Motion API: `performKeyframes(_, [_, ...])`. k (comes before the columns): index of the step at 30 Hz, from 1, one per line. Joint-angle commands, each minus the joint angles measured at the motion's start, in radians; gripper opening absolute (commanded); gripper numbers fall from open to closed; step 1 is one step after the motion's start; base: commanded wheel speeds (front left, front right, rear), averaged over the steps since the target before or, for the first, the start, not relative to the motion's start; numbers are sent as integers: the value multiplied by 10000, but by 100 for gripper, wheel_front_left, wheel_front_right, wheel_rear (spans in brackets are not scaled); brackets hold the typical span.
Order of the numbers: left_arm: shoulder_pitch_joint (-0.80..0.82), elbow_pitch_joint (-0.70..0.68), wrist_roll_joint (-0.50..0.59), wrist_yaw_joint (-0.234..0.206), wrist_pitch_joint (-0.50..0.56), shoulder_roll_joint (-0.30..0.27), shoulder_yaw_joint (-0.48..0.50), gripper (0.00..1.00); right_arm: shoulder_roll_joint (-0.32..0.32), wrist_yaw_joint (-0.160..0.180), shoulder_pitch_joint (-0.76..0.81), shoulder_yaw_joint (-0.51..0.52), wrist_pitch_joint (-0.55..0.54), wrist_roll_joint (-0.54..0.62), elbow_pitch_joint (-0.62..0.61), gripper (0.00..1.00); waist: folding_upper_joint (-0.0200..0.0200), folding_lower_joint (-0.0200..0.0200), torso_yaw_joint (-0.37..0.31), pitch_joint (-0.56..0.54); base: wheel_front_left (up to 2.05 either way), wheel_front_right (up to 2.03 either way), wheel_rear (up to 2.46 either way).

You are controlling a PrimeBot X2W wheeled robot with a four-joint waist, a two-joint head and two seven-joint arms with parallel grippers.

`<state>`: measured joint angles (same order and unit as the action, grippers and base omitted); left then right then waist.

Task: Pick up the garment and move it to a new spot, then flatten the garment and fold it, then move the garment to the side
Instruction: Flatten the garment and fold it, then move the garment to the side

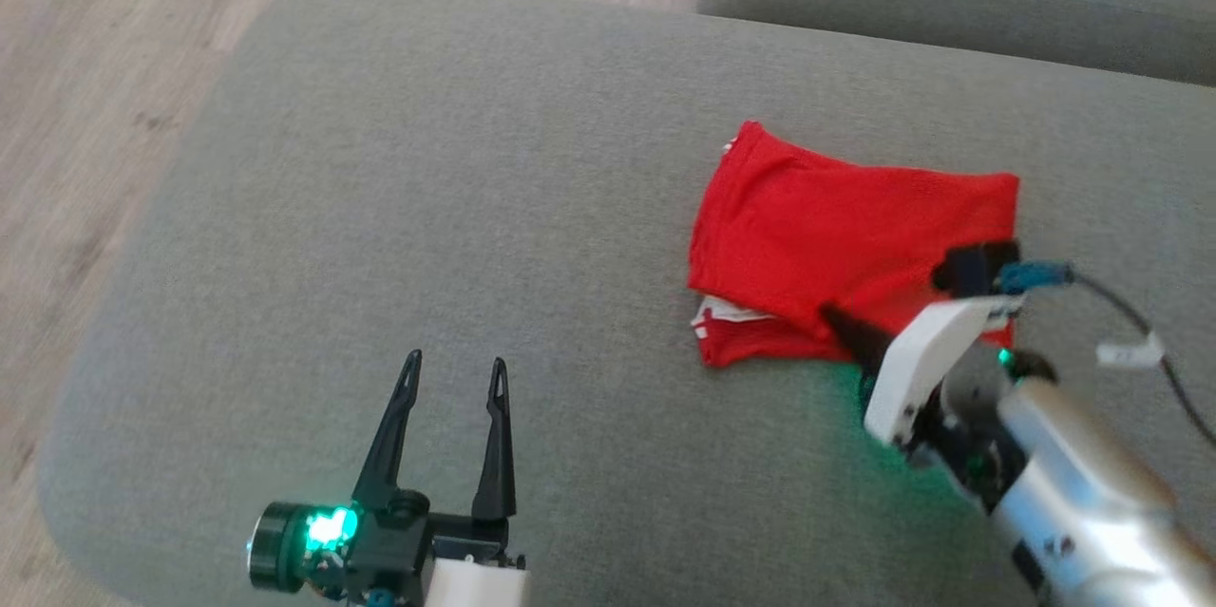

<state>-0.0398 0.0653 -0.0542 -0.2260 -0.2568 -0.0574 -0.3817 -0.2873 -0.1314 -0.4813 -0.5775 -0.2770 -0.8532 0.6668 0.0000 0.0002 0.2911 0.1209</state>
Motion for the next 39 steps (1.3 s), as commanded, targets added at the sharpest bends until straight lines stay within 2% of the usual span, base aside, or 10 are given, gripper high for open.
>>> performKeyframes(1, [344, -322, -57, -24, -49, 63, 367, 100, -238, 7, 499, -437, 295, -370, -702, 0, 0, -2, -298, -134, 0, 0, 0])
performKeyframes(5, [300, -332, 9, -16, -49, 64, 483, 100, -527, 7, 971, -651, 1343, -400, -1248, 0, 0, -2, -635, -329, 0, 0, 0])
performKeyframes(7, [225, -358, 44, -37, -49, 52, 625, 100, -656, 7, 1272, -656, 2264, -194, -1486, 46, 0, -2, -911, -480, 0, 0, 0])
performKeyframes(8, [180, -363, 52, -29, -49, 42, 683, 100, -718, 7, 1427, -567, 2851, -17, -1548, 100, 0, -2, -1024, -547, 0, 0, 0])
performKeyframes(11, [20, -375, 4, -29, -49, 28, 932, 100, -808, 7, 1904, -141, 4744, 899, -1457, 100, 0, -2, -1382, -781, 0, 0, 0])
performKeyframes(13, [-115, -404, -76, -20, -49, 29, 1134, 100, -660, 7, 2285, 383, 5291, 1528, -1523, 100, 0, -2, -1609, -950, 0, 0, 0])
performKeyframes(18, [-505, -569, -175, -78, -49, 36, 1619, 100, 463, 7, 3761, 3313, 5382, 3177, -3529, 100, 0, -2, -2158, -1185, 0, 0, 0])
performKeyframes(23, [-787, -608, -175, 70, -49, 46, 1795, 100, 1381, 7, 4892, 4789, 5385, 4957, -5072, 100, 0, -2, -2453, -1430, 0, 0, 0])
performKeyframes(30, [-1061, -457, -127, 250, -49, 55, 1992, 100, 1710, 7, 5642, 5393, 5386, 6247, -5555, 100, 0, -2, -2545, -1828, 0, 0, 0])
performKeyframes(39, [-1234, -179, 37, 490, -49, 60, 2175, 100, 1908, 7, 5934, 5418, 5387, 6572, -5399, 100, 0, -2, -2616, -2151, 0, 0, 0])
